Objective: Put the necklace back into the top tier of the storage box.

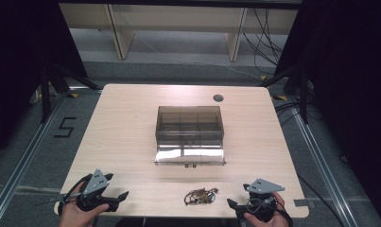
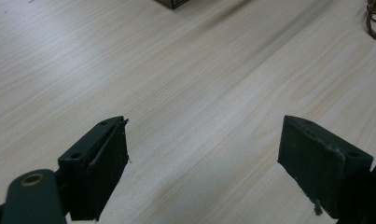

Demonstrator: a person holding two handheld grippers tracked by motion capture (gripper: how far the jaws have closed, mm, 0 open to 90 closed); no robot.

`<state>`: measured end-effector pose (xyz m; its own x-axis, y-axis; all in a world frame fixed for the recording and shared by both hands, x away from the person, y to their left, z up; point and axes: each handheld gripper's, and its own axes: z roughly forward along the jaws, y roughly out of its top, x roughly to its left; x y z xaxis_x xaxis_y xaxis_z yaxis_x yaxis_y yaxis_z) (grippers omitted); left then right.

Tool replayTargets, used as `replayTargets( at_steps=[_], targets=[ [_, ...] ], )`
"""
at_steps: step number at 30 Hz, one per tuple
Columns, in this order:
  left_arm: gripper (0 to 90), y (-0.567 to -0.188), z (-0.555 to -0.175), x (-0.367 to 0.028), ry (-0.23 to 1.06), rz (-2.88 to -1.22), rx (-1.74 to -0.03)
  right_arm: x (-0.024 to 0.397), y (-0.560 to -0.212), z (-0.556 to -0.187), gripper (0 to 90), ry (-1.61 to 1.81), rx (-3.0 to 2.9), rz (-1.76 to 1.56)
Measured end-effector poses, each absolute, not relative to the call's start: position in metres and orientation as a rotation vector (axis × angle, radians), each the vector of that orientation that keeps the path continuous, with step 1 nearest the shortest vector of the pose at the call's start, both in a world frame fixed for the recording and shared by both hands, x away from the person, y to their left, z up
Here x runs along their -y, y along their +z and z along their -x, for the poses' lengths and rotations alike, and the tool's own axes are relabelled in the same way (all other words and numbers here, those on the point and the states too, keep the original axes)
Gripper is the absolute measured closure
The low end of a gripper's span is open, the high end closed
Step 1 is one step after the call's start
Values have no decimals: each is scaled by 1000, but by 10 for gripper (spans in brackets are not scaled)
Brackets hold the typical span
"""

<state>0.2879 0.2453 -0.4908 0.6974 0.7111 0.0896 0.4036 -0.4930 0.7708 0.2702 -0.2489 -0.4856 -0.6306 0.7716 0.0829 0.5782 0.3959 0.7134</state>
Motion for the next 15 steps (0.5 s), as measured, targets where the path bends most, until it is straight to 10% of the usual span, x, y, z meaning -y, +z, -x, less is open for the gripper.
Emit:
replayTargets(
  at_steps=[15],
  targets=[
    [156,-491,-287,-244,515,-2145,-871,226,-474,-275,214,1038,-2472,-1037]
  ],
)
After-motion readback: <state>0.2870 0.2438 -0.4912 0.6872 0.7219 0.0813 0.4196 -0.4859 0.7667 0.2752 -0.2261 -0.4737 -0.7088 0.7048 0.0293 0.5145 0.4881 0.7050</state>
